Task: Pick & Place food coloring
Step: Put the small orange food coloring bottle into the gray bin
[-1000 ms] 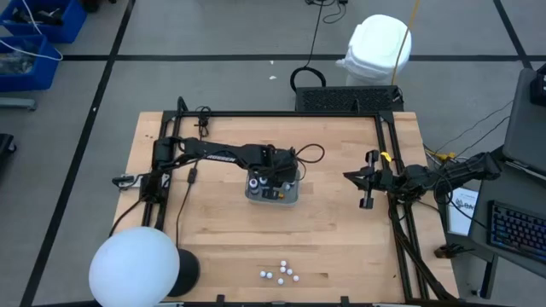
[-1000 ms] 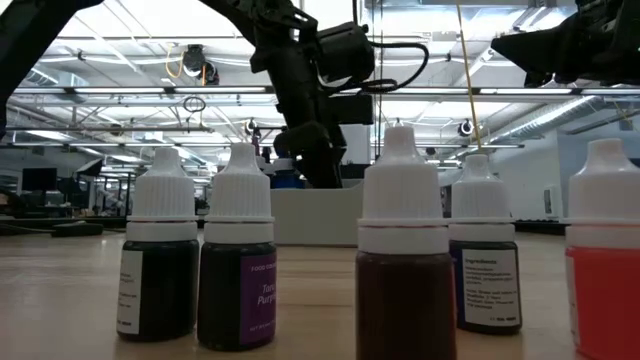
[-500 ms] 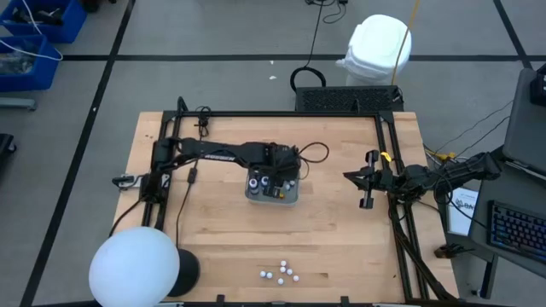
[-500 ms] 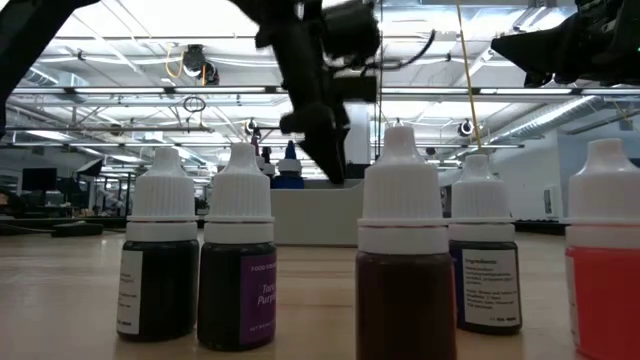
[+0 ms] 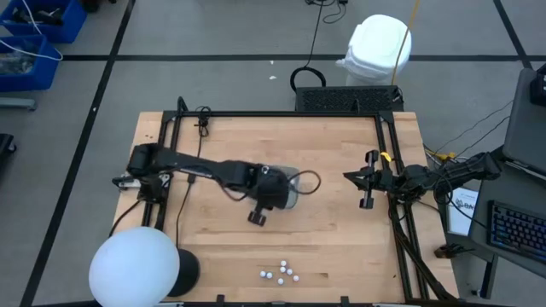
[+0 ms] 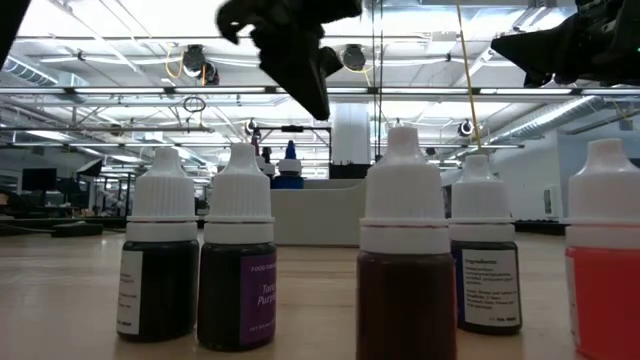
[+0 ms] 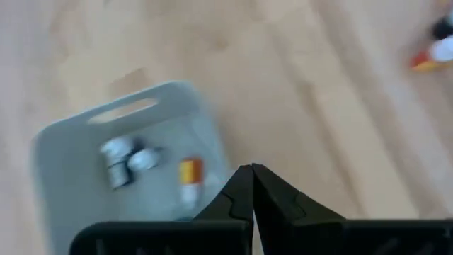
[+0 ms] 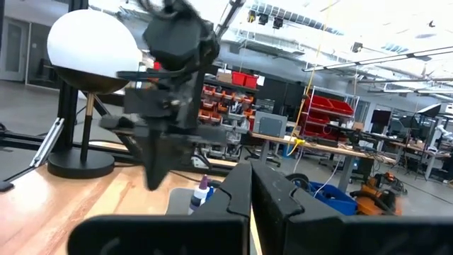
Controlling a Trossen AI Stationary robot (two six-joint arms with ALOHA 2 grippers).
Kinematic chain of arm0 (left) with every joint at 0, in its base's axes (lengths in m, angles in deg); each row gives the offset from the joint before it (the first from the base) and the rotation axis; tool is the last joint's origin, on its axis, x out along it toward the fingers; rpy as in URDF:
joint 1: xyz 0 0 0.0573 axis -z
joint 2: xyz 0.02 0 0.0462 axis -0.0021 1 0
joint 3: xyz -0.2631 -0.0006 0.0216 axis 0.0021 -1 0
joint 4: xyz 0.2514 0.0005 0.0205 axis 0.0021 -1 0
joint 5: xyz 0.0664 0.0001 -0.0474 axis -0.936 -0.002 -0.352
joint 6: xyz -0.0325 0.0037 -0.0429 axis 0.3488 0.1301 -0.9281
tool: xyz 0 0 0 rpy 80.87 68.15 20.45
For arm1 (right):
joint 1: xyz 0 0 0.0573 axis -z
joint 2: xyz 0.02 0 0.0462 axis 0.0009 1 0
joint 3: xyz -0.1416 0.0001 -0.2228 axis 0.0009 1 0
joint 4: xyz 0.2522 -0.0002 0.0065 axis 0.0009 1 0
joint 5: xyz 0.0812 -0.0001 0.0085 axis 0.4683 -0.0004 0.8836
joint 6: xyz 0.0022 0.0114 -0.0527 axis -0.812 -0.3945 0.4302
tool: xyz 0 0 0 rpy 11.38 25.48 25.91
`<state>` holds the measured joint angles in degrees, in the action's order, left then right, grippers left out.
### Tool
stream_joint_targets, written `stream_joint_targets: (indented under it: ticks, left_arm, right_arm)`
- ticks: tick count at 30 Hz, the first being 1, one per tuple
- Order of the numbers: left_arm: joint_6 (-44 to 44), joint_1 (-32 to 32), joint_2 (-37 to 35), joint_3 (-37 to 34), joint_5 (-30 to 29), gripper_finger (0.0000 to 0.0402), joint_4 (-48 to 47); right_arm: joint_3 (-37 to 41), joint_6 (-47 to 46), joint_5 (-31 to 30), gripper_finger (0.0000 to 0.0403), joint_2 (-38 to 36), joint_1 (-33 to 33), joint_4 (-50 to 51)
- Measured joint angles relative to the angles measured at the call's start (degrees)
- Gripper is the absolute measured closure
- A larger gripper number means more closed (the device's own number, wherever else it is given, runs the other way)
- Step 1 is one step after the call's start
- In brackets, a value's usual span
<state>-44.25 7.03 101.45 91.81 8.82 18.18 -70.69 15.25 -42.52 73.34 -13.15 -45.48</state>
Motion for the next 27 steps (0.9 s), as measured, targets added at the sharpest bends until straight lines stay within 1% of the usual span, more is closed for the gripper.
stream_joint_targets:
  ticks: [4,7,9,11,15,18,21,24,27]
  left_arm:
    - [-0.1,1.0,-7.5,-13.3,4.0,0.0397,14.3]
    - [-4.2,0.9,-14.7,-25.0,6.4,0.0396,29.2]
    - [-6.4,1.0,-18.9,-33.1,6.6,0.0396,38.5]
    - [-8.3,1.1,-22.5,-40.8,6.3,0.0398,45.4]
    - [-12.6,1.3,-27.0,-53.7,4.8,0.0398,59.9]
    - [-14.4,2.0,-27.6,-61.3,2.6,0.0398,68.5]
    - [-15.3,3.0,-27.5,-66.8,-0.4,0.0397,76.0]
    - [-15.7,3.4,-27.5,-70.0,-2.9,0.0398,80.3]
    - [-16.5,3.7,-27.6,-71.0,-3.6,0.0386,83.6]
  right_arm:
    - [0.0,-2.2,0.0,0.0403,0.0,0.0,-0.1]
    - [0.0,-3.0,0.1,0.0403,0.2,0.0,0.3]
    - [0.0,-3.0,0.1,0.0403,0.3,0.0,1.5]
    - [0.0,-2.8,0.0,0.0403,0.5,0.0,1.7]
    - [0.0,-2.5,0.0,0.0403,0.6,0.0,1.6]
    - [0.0,-3.5,0.0,0.0403,1.0,0.0,3.6]
    - [0.0,-3.3,0.0,0.0403,2.0,0.0,3.8]
    - [-0.3,-2.9,-0.6,0.0403,3.3,0.0,1.8]
    - [-3.4,-3.1,-3.1,0.0403,6.9,-0.6,4.3]
